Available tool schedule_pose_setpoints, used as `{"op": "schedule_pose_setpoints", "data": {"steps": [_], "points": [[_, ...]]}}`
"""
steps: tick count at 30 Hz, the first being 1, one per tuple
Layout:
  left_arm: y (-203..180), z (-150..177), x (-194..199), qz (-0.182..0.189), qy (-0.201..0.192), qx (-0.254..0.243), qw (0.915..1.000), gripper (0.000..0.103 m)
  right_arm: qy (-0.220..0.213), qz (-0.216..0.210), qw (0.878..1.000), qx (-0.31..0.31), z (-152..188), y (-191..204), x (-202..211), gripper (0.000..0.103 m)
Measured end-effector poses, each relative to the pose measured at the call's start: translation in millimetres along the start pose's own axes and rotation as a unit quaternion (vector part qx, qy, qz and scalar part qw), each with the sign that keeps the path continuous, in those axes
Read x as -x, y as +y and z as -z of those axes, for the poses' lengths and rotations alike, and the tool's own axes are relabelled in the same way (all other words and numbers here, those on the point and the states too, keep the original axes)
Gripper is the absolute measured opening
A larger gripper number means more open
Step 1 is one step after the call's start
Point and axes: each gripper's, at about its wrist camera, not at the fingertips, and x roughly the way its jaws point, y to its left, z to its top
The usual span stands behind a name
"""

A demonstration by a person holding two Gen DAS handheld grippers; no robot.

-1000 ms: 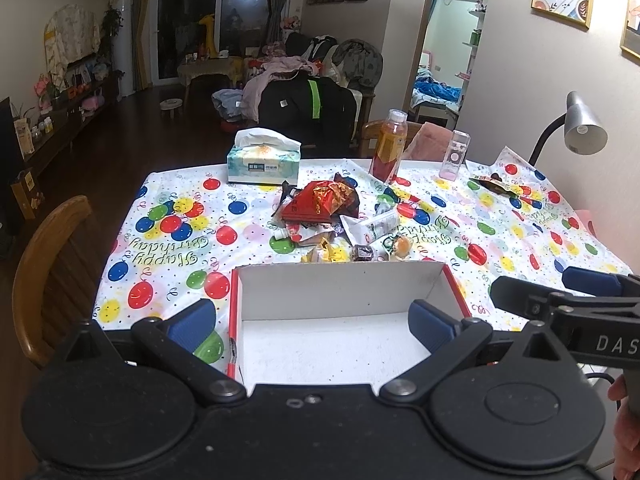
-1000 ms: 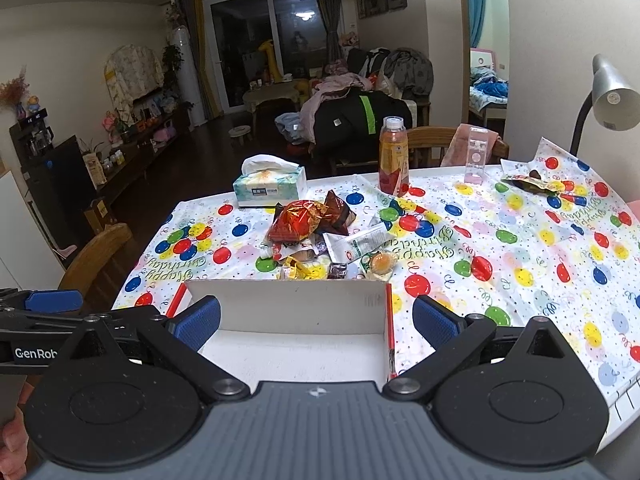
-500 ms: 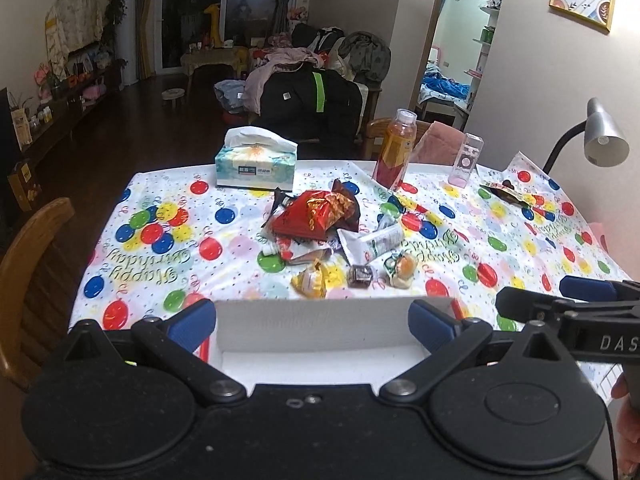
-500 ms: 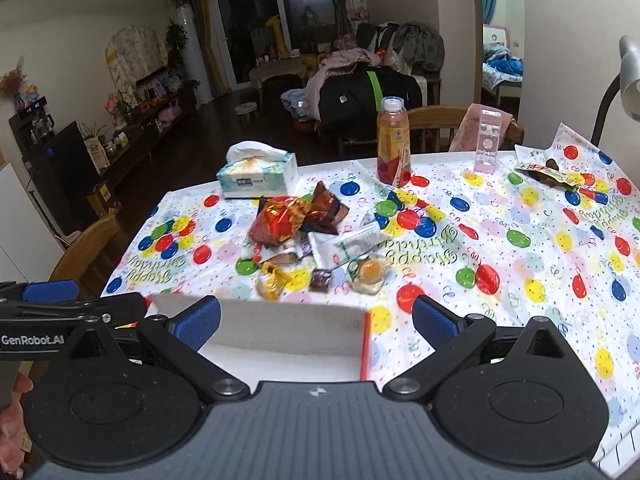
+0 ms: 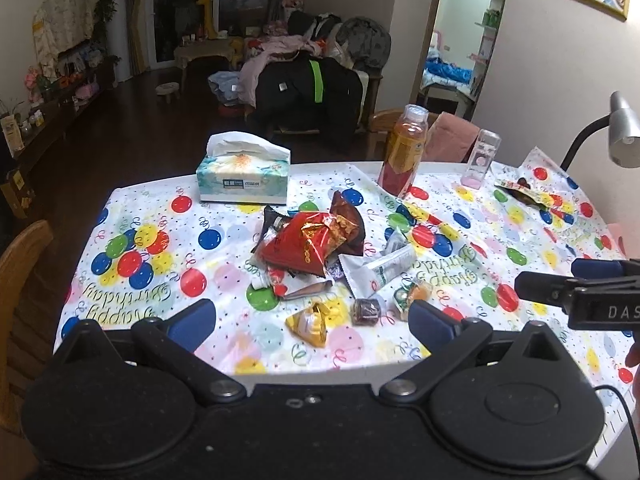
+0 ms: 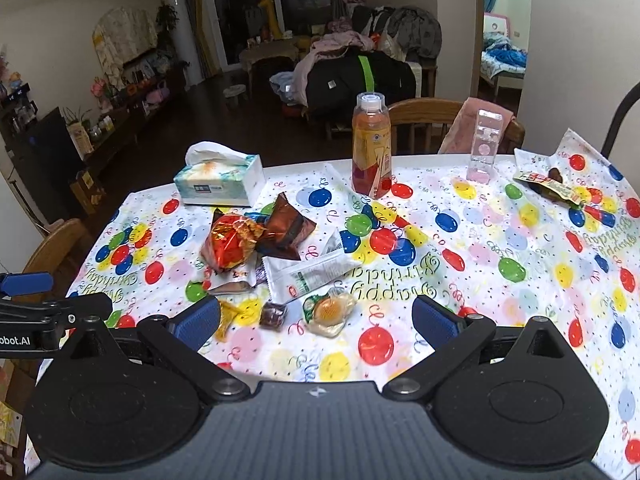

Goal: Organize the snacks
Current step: 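Reach the left tool to the red chip bag while the right tool reaches the yolk pastry packet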

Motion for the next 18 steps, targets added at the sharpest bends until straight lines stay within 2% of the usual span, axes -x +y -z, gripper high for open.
{"op": "schedule_pose_setpoints", "data": {"steps": [10, 18], "points": [[3.2, -40.3, -73.3, 0.021, 0.047, -0.022, 0.9984, 0.102, 0.05, 0.001, 0.999, -0.004, -31.5, -18.7, -64.3, 0.102], [7.5, -57.7, -127.3, 0.021, 0.074, -0.025, 0.9967, 0.102, 0.105, 0.008, 0.994, -0.016, -32.2, -30.4, -124.8, 0.102]]}}
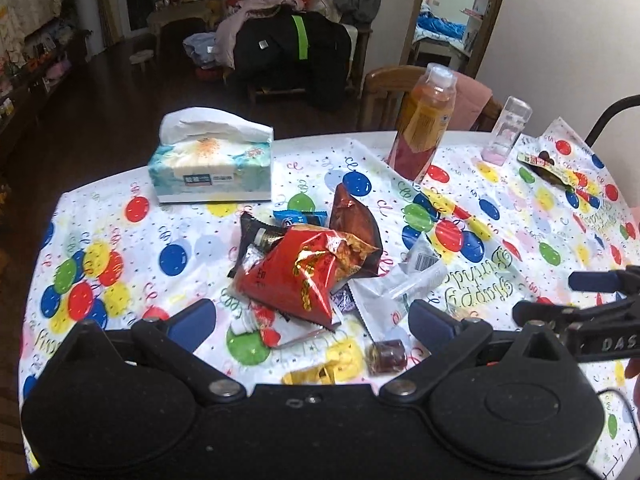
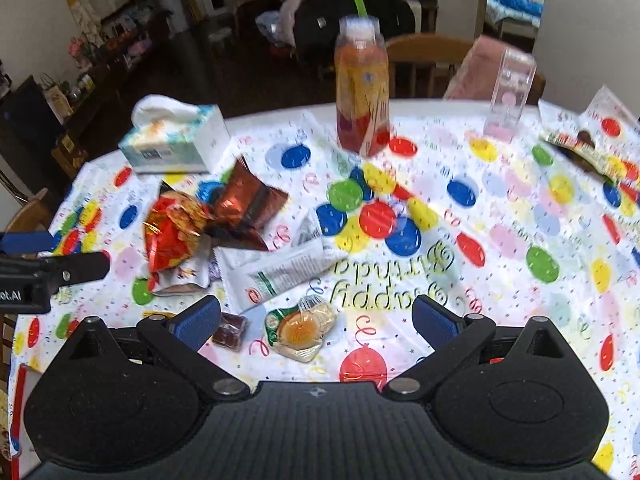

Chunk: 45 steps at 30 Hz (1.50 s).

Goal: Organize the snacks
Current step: 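Reach the left tool to the red chip bag while the right tool reaches the yolk pastry packet, then close the left tool on the red chip bag while the right tool grips the pastry packet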

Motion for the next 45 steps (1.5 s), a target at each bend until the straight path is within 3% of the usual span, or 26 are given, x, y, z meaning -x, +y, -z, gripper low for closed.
{"op": "schedule_pose_setpoints", "data": {"steps": [14, 19, 23, 26, 32, 33, 34, 45], "points": [[-2.7, -19.9, -75.7, -0.005, 0.038, -0.022, 0.999, 0.102, 0.08, -0.003, 0.995, -0.053, -1.7, -12.6, -82.6, 0.102], [-1.4, -20.7, -91.8, -0.011, 0.045, -0.025, 0.9986, 0.102, 0.101, -0.008, 0.993, -0.064, 0.9, -13.7, -102.3, 0.099], [0.7, -21.1, -101.4, -0.015, 0.05, -0.025, 0.9983, 0.101, 0.114, -0.021, 0.991, -0.069, 3.2, -12.5, -112.2, 0.087], [4.3, -21.4, -107.9, -0.011, 0.055, -0.016, 0.9983, 0.094, 0.117, -0.026, 0.991, -0.063, 4.5, -8.4, -115.7, 0.084], [7.7, -22.4, -112.9, -0.002, 0.057, -0.005, 0.9983, 0.076, 0.123, -0.042, 0.99, -0.062, 4.9, -2.9, -119.1, 0.059], [8.4, -22.6, -112.5, -0.004, 0.056, -0.004, 0.9984, 0.065, 0.122, -0.04, 0.99, -0.059, 4.7, -1.3, -118.9, 0.059], [9.6, -23.3, -112.3, -0.008, 0.056, -0.003, 0.9984, 0.062, 0.122, -0.038, 0.99, -0.058, 4.7, -1.1, -118.9, 0.058], [19.3, -23.6, -97.7, -0.002, 0.049, 0.019, 0.9986, 0.048, 0.108, -0.035, 0.992, -0.056, 3.2, -0.8, -100.1, 0.05]]}}
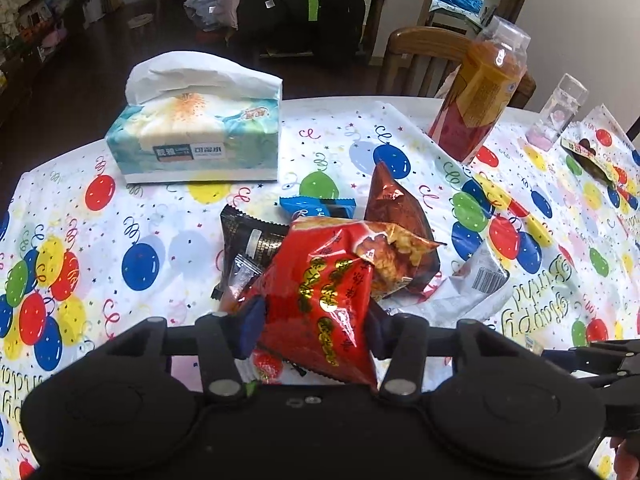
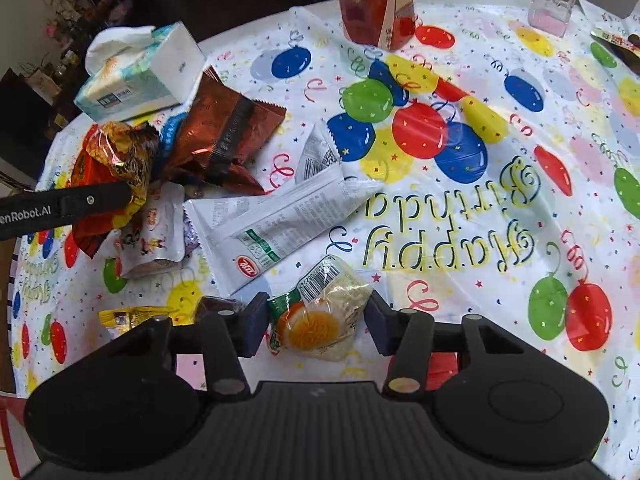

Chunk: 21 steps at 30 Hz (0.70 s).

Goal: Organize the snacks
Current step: 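Close the left tool on the red chip bag while the right tool grips the pastry packet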

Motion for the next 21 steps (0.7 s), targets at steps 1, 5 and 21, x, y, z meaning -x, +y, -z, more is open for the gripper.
{"op": "schedule_pose_setpoints", "data": {"steps": [1, 5, 21], "points": [[0.5, 0.6, 2.8, -0.001, -0.001, 0.001, 1.0, 0.048, -0.003, -0.001, 1.0, 0.0, 0.4, 0.1, 4.2, 0.05], [1.8, 4.7, 14.4, 0.001, -0.006, 0.006, 1.0, 0.048, -0.015, 0.0, 1.0, 0.001, 3.4, 0.4, 20.3, 0.049], [1.3, 26.8, 89.5, 0.013, -0.037, 0.008, 0.9992, 0.048, -0.06, -0.009, 0.998, 0.032, 37.8, 27.2, 102.8, 0.049]]}}
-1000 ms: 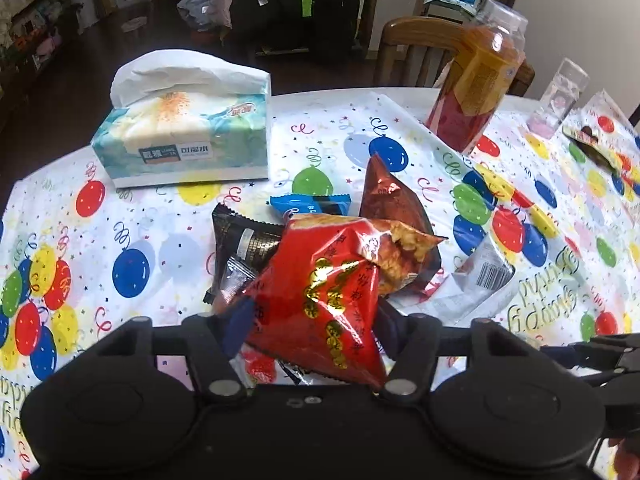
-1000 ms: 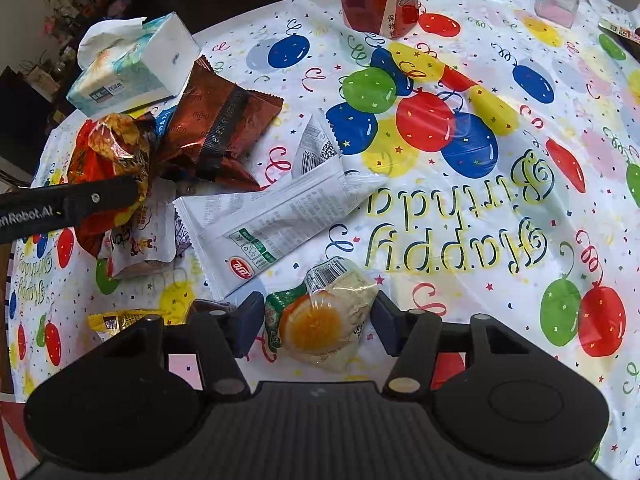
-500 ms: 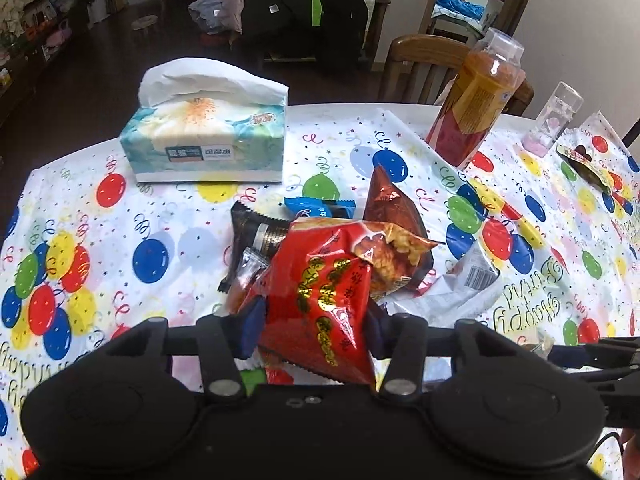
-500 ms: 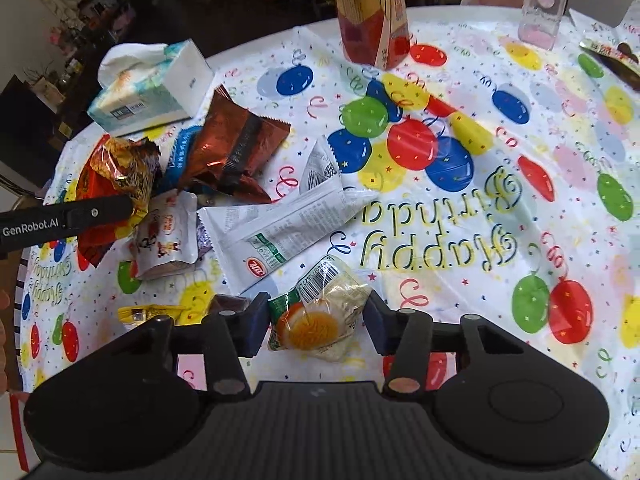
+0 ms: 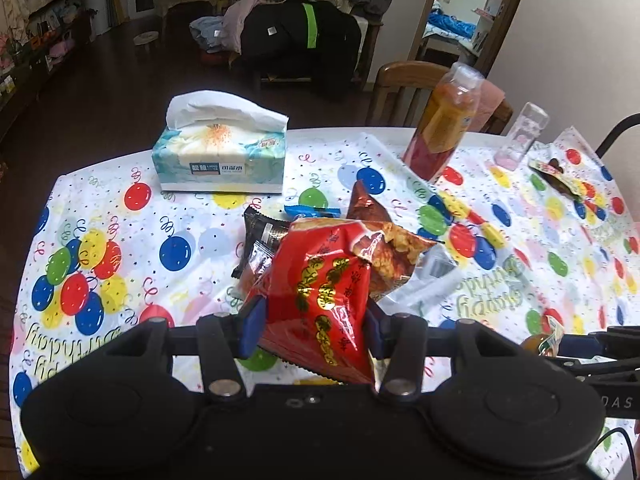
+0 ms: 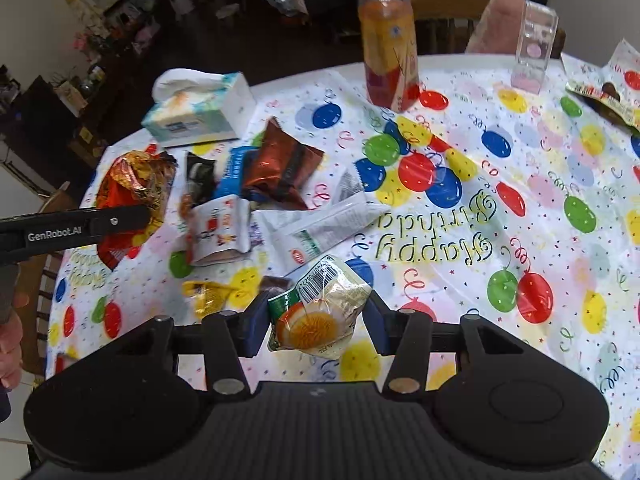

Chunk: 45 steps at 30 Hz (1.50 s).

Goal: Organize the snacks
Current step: 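Close the left tool on the red chip bag while the right tool grips the pastry packet, then carry both snacks over the white box and open both tools to drop them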

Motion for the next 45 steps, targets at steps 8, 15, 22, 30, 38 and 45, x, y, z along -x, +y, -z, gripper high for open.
{"op": "schedule_pose_setpoints", "data": {"steps": [8, 15, 22, 30, 38, 45], "points": [[-2.2, 21.5, 41.2, 0.011, 0.0, 0.004, 0.9999, 0.048, -0.007, -0.004, 1.0, 0.02, 21.2, 19.5, 44.7, 0.049], [-8.7, 44.5, 79.9, 0.034, -0.004, -0.005, 0.9994, 0.048, -0.018, -0.007, 0.999, 0.03, 41.6, 29.9, 78.1, 0.049], [-18.0, 69.7, 113.3, 0.055, -0.005, -0.02, 0.9983, 0.048, -0.023, -0.012, 0.999, 0.042, 65.4, 41.9, 102.7, 0.049], [-19.3, 106.3, 130.2, 0.062, 0.02, -0.034, 0.9973, 0.048, -0.012, -0.021, 0.998, 0.064, 95.5, 60.1, 112.2, 0.049], [-14.8, 144.9, 126.5, 0.063, 0.054, -0.044, 0.9955, 0.048, 0.023, -0.029, 0.996, 0.084, 129.8, 77.5, 96.3, 0.049], [-12.2, 173.4, 105.2, 0.056, 0.094, -0.052, 0.9926, 0.048, 0.071, -0.019, 0.992, 0.106, 163.1, 88.4, 62.1, 0.049]]}}
